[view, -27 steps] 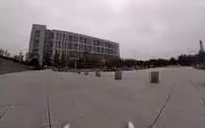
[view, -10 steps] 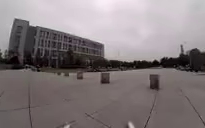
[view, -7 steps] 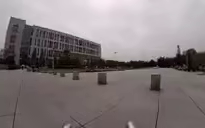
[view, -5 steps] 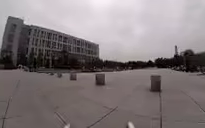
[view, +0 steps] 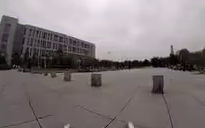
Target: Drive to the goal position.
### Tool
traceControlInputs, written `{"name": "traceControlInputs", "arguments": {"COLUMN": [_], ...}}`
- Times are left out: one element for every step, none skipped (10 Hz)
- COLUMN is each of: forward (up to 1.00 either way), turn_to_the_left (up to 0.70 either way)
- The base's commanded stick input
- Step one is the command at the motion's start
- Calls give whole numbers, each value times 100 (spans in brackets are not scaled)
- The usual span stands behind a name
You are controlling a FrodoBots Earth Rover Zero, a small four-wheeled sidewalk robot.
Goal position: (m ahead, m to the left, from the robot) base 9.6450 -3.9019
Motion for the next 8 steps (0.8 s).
{"name": "traceControlInputs", "arguments": {"forward": [70, 70, 70, 70, 70, 70, 70, 70], "turn_to_the_left": [-14, -14, -14, -14, -14, -14, -14, -14]}}
